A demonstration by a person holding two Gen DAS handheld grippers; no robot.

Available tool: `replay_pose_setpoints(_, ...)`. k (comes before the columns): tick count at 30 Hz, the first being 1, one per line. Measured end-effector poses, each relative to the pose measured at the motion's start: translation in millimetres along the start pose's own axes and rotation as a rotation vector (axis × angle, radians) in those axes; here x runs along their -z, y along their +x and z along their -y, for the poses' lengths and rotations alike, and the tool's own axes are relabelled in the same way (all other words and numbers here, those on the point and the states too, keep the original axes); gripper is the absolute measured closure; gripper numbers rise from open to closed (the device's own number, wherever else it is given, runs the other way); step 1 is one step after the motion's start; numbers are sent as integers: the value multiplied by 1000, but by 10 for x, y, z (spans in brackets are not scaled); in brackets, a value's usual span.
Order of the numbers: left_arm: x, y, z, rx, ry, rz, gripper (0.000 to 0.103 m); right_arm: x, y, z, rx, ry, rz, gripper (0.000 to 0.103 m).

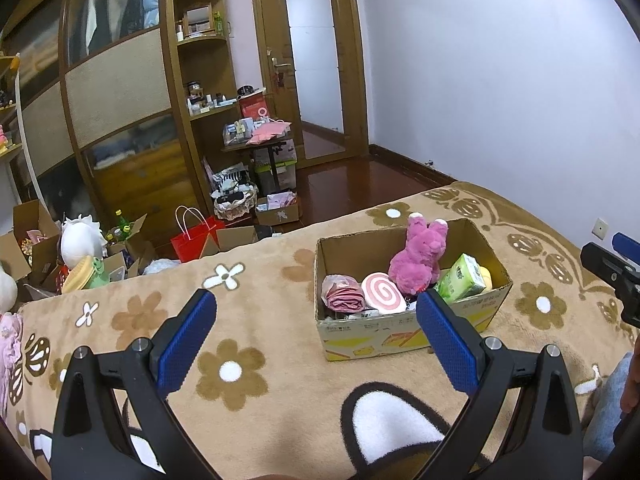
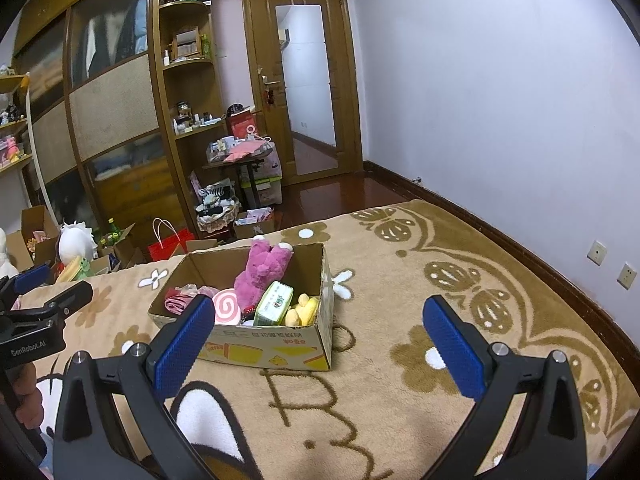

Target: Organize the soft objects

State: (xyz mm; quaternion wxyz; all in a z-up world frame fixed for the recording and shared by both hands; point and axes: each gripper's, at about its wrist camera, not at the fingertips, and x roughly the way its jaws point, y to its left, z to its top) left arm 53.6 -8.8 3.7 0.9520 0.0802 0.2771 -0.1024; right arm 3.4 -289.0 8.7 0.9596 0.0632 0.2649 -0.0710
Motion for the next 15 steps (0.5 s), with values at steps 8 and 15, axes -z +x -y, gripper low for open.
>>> replay_pose_setpoints(8,-1,14,25,7,4,-5,4,3,-2,1,-1,3,0,0)
replay_pose_setpoints(15,0,13,19,4,2,-10,4,1,-2,3,-1,3,-1,0)
